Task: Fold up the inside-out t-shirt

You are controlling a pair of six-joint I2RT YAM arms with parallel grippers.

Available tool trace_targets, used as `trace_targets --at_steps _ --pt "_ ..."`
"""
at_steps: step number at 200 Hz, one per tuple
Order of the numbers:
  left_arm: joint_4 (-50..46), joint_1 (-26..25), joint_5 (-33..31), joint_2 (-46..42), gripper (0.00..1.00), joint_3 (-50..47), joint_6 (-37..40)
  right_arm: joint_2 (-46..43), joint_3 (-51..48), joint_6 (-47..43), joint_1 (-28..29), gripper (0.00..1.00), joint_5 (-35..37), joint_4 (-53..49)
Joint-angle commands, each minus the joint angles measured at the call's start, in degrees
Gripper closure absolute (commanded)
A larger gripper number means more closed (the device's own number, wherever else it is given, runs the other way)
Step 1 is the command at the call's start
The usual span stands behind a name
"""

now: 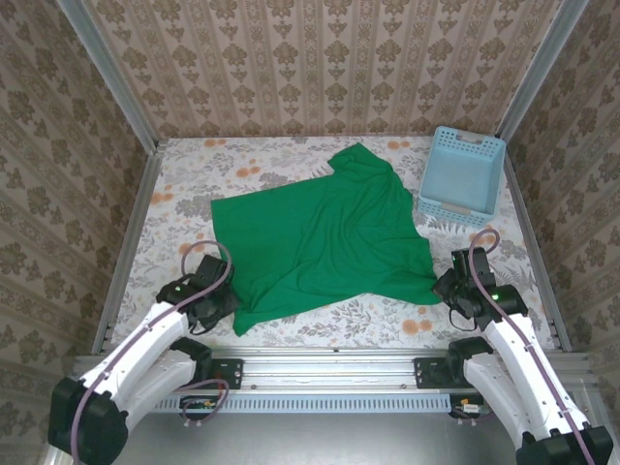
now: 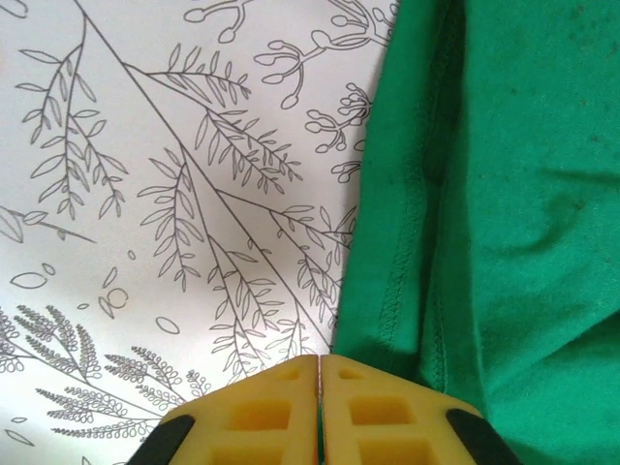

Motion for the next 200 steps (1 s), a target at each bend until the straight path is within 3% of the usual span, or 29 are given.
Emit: trace_targets --at_steps 1,12,24,52,74,112,146,171,188,200 --pt "-1.7 -0.2 0.4 -1.9 0.85 0.1 -0.2 0.6 1.3 -0.9 -0.2 1.00 2.3 -0.4" --pt "-0.3 -2.2 0.9 -1.9 0.67 1.5 1.1 0.9 1.3 -1.0 -0.2 1.00 2.0 0.0" --pt "-0.1 -5.2 0.3 0.3 0.53 3.9 1.7 1.1 1.3 -1.1 -0.3 1.00 1.9 0.4" --pt "-1.4 -11.2 -2.7 10.0 0.39 8.8 1.6 1.1 1.4 -1.1 -0.2 1.00 2.5 0.4" --pt "0.7 -12.1 -1.4 16.9 0.31 9.2 1.7 1.2 1.3 -0.8 -0.3 1.00 3.5 0.6" --pt "3.0 -12.1 -0.8 19.9 0.37 6.8 1.5 1.9 1.5 -0.9 -1.2 1.00 4.0 1.1" --pt "0.5 -8.6 -1.3 14.3 0.64 3.8 1.4 2.5 1.9 -1.8 -3.1 1.00 4.0 1.4" --pt "-0.9 -6.5 -0.4 8.8 0.79 1.9 1.2 2.6 2.1 -2.3 -4.0 1.00 3.6 1.6" --pt "-1.6 -6.7 0.4 6.0 0.81 1.8 0.4 2.7 2.2 -2.5 -4.1 1.00 3.6 1.7" --pt "-2.4 -8.1 1.3 4.5 0.75 2.4 -0.5 2.8 2.3 -2.5 -4.1 1.00 3.4 1.8"
